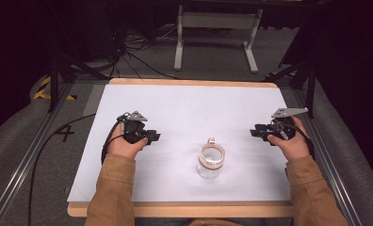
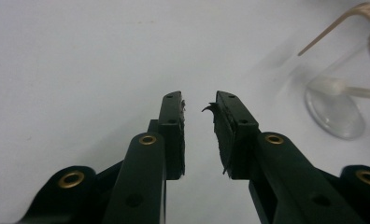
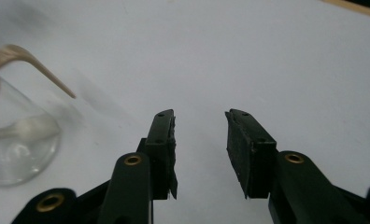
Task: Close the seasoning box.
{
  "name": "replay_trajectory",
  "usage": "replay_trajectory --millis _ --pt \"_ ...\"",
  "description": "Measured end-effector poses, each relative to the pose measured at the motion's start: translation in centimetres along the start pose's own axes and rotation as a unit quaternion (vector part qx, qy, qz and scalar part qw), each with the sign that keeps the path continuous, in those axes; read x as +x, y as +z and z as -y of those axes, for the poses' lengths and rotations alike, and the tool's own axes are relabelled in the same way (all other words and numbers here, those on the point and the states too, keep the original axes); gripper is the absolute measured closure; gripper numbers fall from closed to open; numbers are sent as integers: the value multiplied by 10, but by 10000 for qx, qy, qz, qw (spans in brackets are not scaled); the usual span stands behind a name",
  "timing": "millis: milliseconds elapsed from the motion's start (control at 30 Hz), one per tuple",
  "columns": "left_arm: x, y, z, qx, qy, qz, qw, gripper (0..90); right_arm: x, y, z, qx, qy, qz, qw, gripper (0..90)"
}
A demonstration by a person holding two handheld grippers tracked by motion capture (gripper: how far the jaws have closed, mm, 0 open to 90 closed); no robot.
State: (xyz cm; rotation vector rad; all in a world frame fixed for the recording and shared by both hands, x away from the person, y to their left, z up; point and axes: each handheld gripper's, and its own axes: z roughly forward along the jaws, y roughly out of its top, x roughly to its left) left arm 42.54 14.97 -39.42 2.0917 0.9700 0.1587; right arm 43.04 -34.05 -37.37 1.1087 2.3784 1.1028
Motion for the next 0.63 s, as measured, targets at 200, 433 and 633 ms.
replay_trajectory --millis 200,433,633 --pt "13 11 10 167 -137 -32 9998 709 -20 12 16 204 199 224 9993 579" --pt "19 18 16 316 -265 -11 9991 681 -34 21 31 393 396 395 9977 547" --pt "18 18 14 281 -265 14 9993 668 -33 22 32 376 417 380 9977 536"
